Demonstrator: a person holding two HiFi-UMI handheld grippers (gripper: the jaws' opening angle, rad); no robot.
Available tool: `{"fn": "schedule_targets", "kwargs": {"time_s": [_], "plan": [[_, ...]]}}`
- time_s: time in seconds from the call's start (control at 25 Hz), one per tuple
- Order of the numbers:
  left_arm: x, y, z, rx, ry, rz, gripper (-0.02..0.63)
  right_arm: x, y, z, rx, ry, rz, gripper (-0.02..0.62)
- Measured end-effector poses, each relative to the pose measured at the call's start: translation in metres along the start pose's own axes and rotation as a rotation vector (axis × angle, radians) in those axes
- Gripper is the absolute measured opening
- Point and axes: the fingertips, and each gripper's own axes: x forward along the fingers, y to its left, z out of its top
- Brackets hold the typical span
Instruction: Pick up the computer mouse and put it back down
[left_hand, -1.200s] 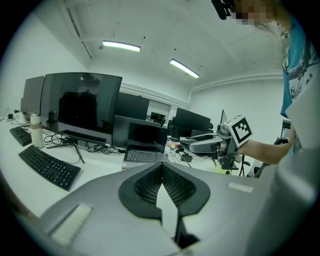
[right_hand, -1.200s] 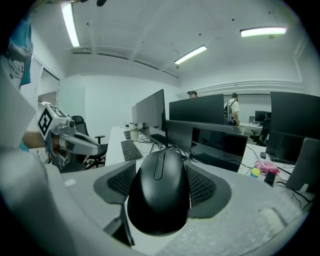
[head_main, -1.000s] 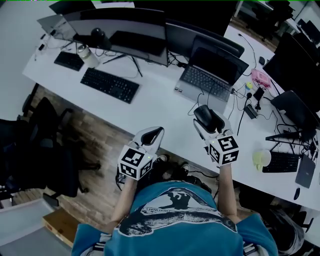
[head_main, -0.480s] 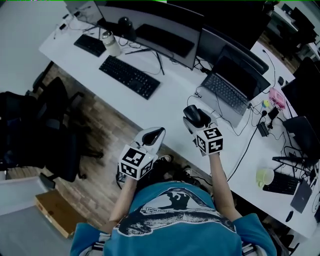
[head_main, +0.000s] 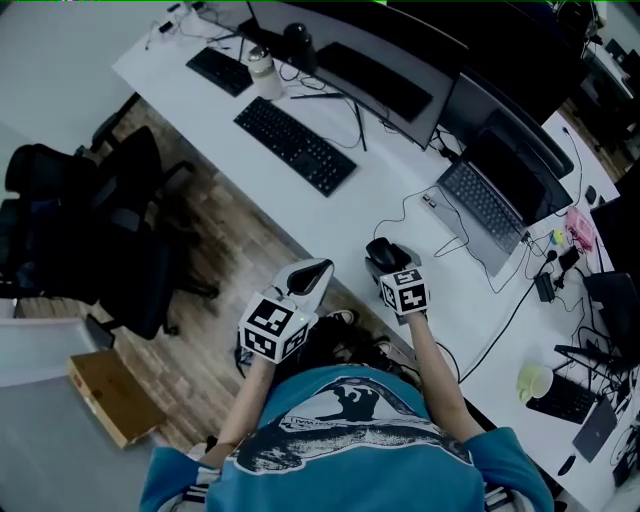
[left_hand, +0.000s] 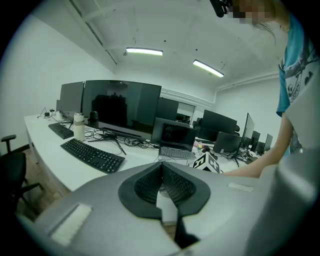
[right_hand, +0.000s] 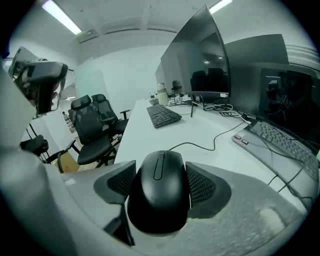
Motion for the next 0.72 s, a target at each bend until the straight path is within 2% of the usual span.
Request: {"fn": "schedule_targets", "kwargs": {"time_s": [0.28,0.64,0.72], "plan": [[-0.006,0.012,-0.004,-0.004,0.013,0.002,0.015,0.011,0.003,-0.03,0.037,0.07,-0.037,0.308],[0.001,0.017,-0.003,0.019,0.028,-0.076,0.015,0.015,0.003,-0.039,0.023,0.085,-0.105,0.316],[0.004,0.019,-0.002,0.027,0.031,-0.1,0.015,0.015,0.002,-0.038,0.048,0.092,-0.108,0.342]]}}
